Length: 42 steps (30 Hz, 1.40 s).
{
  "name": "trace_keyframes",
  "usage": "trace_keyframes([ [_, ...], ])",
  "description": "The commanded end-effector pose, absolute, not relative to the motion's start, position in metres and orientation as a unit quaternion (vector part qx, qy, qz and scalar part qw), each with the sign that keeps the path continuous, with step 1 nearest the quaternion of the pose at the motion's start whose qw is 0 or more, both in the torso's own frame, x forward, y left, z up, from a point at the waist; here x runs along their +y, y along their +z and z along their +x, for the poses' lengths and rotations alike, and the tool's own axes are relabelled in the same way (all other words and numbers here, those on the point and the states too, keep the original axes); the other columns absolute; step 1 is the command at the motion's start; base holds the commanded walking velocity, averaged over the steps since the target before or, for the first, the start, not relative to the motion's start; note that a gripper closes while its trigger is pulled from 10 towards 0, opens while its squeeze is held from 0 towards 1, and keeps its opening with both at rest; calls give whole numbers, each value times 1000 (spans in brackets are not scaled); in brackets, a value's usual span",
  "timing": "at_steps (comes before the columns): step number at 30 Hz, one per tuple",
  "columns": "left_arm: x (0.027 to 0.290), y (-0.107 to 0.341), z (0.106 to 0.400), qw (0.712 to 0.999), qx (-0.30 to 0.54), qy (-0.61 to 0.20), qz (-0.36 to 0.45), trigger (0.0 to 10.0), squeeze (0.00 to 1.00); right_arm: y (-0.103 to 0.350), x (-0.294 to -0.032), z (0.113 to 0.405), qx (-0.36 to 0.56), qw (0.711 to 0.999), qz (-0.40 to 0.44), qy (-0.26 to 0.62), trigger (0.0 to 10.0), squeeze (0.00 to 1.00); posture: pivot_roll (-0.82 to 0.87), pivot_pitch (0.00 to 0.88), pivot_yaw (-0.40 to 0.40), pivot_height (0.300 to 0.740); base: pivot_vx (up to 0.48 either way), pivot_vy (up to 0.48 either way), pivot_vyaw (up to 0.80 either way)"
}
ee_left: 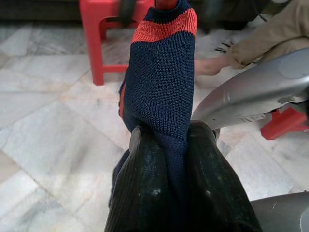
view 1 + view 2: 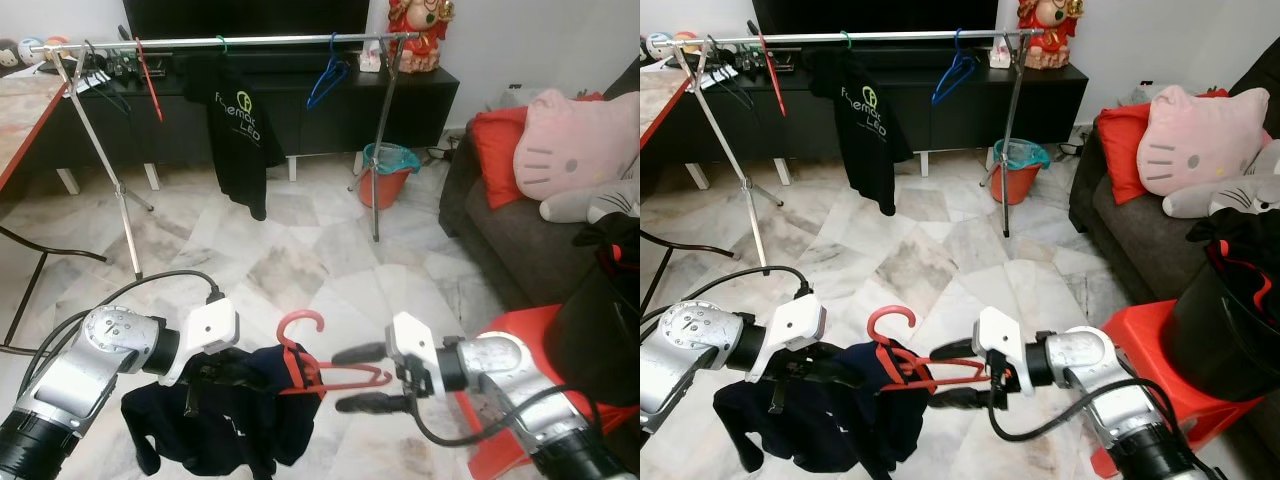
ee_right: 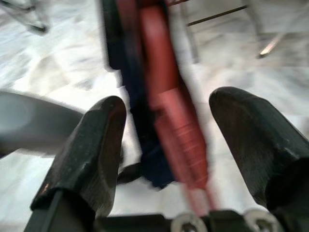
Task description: Hang hanger
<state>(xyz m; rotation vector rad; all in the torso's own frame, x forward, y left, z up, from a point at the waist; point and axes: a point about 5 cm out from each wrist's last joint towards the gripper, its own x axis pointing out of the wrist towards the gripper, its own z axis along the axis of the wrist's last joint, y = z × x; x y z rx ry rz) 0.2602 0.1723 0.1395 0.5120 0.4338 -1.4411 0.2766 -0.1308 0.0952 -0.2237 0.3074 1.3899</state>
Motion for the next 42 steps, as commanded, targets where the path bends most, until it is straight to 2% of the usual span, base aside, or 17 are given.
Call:
trace_keyframes([
  [1, 168, 147, 258, 689, 184, -661, 232, 10000, 0, 99, -136, 283, 132, 766, -109, 620, 10000, 0, -11, 0, -86, 740, 0, 0, 0],
  [7, 167, 149, 255, 681, 184, -668, 235, 10000, 0, 90, -133, 272, 163, 725, -98, 662, 10000, 0, -7, 0, -81, 740, 0, 0, 0],
  [14, 166, 149, 256, 681, 186, -668, 235, 10000, 0, 81, -132, 265, 182, 702, -92, 682, 10000, 0, -8, 0, -74, 740, 0, 0, 0],
  [19, 161, 153, 257, 684, 176, -670, 228, 10000, 0, 75, -131, 267, 178, 718, -101, 665, 10000, 0, -9, 0, -73, 740, 0, 0, 0],
  [28, 157, 152, 258, 683, 173, -672, 229, 10000, 0, 73, -126, 268, 170, 726, -94, 659, 10000, 0, -9, 0, -71, 740, 0, 0, 0],
  [29, 156, 152, 259, 684, 171, -672, 228, 10000, 0, 72, -126, 268, 168, 728, -94, 657, 3765, 0, -9, 0, -71, 740, 0, 0, 0],
  [30, 155, 152, 259, 684, 170, -672, 228, 10000, 0, 72, -126, 268, 168, 729, -94, 657, 0, 0, -9, 0, -71, 740, 0, 0, 0],
  [42, 156, 151, 259, 685, 172, -670, 228, 10000, 0, 71, -127, 269, 167, 731, -98, 654, 0, 0, -9, 0, -71, 740, 0, 0, 0],
])
